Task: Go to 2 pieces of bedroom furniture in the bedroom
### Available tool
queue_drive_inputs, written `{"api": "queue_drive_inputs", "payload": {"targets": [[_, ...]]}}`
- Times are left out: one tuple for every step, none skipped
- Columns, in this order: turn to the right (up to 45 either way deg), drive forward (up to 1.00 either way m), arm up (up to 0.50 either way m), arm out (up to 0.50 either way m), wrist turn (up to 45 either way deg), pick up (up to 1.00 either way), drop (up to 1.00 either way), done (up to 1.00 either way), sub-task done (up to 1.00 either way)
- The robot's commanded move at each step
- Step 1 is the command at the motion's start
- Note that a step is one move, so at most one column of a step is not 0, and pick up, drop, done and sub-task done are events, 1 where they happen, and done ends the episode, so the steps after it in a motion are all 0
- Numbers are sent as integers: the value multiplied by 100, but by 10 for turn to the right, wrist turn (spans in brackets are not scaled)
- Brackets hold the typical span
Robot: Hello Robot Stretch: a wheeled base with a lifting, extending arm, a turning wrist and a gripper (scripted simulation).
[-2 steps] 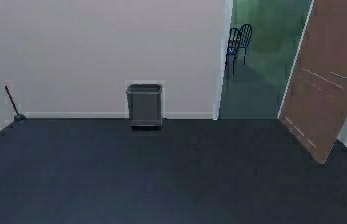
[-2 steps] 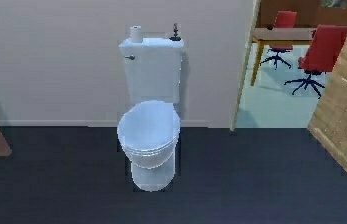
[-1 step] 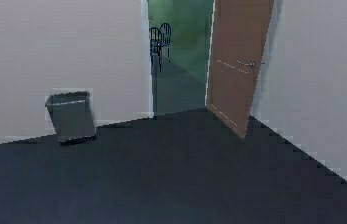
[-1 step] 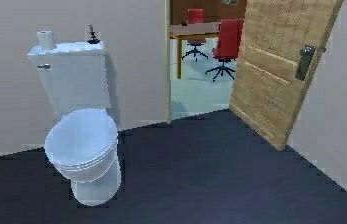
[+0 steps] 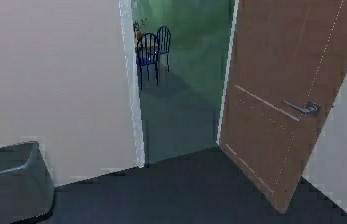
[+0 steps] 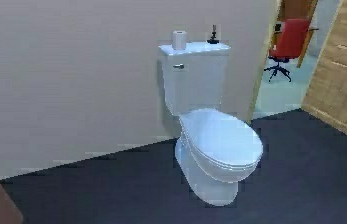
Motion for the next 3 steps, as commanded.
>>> {"api": "queue_drive_inputs", "payload": {"targets": [[0,100,0,0,0,0,0,0,0],[150,0,0,0,0,0,0,0,0],[30,0,0,0,0,0,0,0,0]]}}
